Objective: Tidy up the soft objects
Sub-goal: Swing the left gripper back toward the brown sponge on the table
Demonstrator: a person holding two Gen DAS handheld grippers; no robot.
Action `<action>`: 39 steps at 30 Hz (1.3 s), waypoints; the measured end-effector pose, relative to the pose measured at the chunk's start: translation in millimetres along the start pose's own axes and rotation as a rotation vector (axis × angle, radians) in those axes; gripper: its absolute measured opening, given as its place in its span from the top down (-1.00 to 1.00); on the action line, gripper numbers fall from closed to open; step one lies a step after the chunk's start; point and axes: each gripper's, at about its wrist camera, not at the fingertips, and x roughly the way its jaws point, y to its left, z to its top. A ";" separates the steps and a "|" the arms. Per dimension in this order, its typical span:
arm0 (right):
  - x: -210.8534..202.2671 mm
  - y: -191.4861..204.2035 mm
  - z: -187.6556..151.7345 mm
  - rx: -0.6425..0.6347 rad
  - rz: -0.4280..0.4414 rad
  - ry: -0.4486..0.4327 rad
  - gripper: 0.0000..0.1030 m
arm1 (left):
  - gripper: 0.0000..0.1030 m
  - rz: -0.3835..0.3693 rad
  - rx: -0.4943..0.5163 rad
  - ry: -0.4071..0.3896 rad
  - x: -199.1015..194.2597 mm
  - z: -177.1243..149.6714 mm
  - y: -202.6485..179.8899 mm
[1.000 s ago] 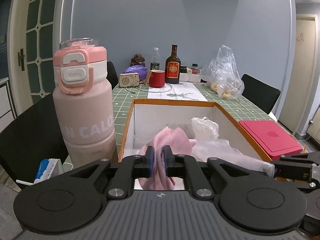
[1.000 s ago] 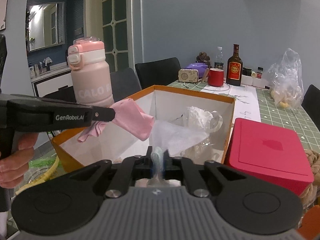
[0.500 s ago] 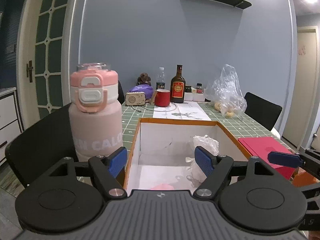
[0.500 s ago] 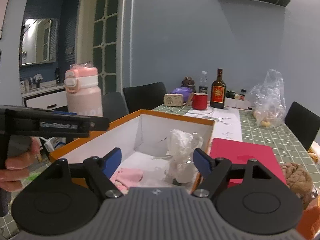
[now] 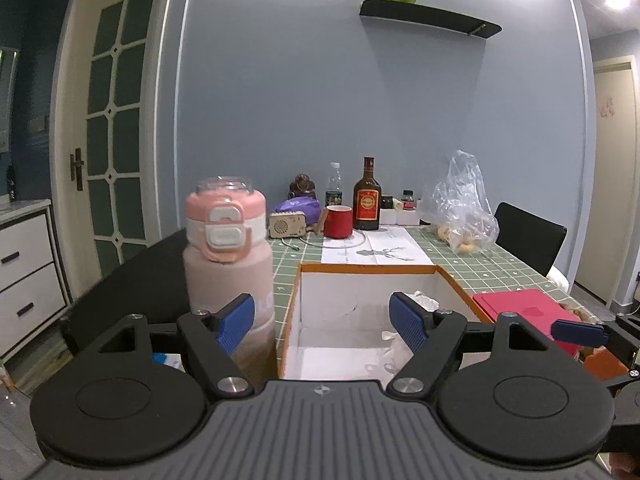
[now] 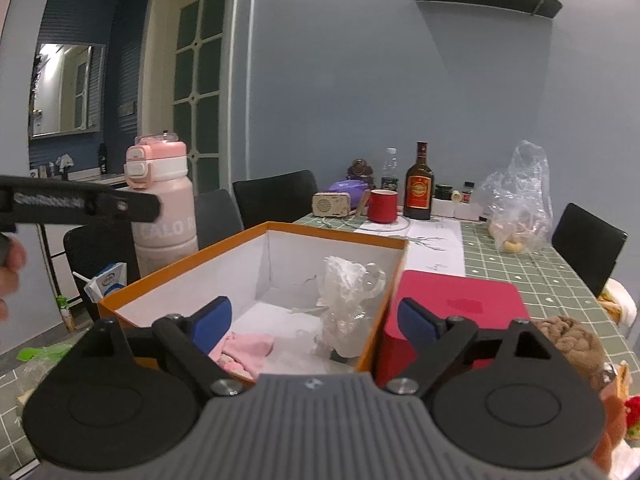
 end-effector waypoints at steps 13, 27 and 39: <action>-37.0 -41.0 -10.7 0.118 -0.157 -0.021 -0.83 | -0.75 -0.046 -0.021 -0.044 -44.9 9.3 -7.8; -100.3 -106.2 -40.0 0.230 -0.389 -0.016 -0.88 | -0.74 -0.218 -0.025 0.069 -54.2 -18.1 -101.4; -152.6 -185.8 -95.1 0.458 -0.477 0.037 -0.91 | -0.74 -0.492 0.079 0.142 -41.4 -77.4 -215.7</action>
